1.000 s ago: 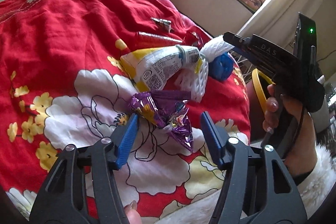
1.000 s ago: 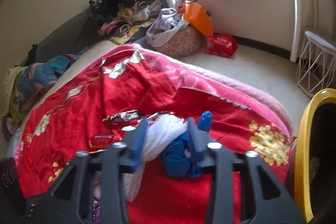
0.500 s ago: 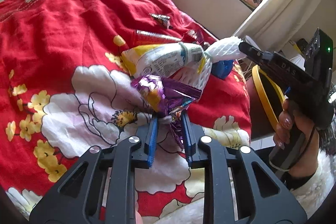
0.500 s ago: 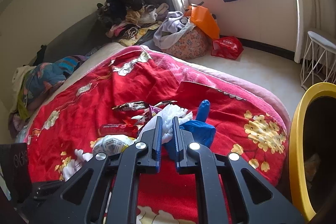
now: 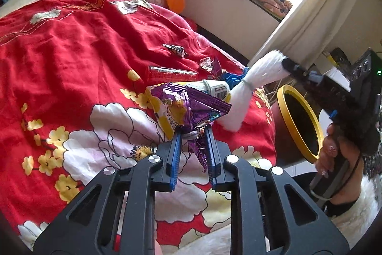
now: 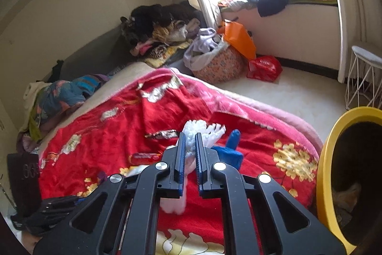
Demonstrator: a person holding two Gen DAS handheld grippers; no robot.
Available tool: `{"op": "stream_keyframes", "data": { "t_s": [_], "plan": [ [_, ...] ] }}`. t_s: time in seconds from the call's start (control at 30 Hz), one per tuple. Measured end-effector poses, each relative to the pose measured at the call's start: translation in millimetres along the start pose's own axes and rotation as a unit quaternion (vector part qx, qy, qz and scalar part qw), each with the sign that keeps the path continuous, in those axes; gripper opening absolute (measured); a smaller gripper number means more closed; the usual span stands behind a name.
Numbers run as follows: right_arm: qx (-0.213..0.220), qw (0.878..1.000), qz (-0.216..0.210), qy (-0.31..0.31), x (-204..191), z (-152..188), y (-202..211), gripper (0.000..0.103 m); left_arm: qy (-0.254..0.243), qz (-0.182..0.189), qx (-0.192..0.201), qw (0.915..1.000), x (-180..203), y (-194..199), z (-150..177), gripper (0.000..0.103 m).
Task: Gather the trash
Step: 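Grasp the purple snack wrapper with the left tool while the right tool grasps the white mesh sleeve, then carry both held items over the yellow bin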
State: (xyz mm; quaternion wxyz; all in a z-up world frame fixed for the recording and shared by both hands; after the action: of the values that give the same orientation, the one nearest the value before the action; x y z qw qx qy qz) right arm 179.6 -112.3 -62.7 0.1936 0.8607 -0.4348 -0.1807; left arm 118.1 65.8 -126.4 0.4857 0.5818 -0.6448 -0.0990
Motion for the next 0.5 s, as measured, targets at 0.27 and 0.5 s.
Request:
{"op": "stream_keyframes", "data": {
  "t_s": [0.27, 0.5],
  "plan": [
    [0.024, 1.0, 0.015, -0.005, 13, -10, 19, 0.008, -0.008, 0.001, 0.005, 1.0, 7, 3, 1, 0.014],
    [0.039, 0.999, 0.015, -0.014, 19, -15, 31, 0.008, -0.023, 0.007, 0.018, 0.9996, 22, 11, -2, 0.011]
  ]
}}
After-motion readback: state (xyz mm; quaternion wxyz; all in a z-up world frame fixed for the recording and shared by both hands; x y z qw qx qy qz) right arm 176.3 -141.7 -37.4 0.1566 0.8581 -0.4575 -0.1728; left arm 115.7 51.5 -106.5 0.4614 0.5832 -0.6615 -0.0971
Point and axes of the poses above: each gripper's, at about its wrist camera, not at the fingertips, and y roughly against the way its jaws point, x to its right, z to its underside, the point moved 4 cm from there along -y, roughly the way its jaws point, and after that the axes turned 13 degrees about y, right-handed, at the moved point
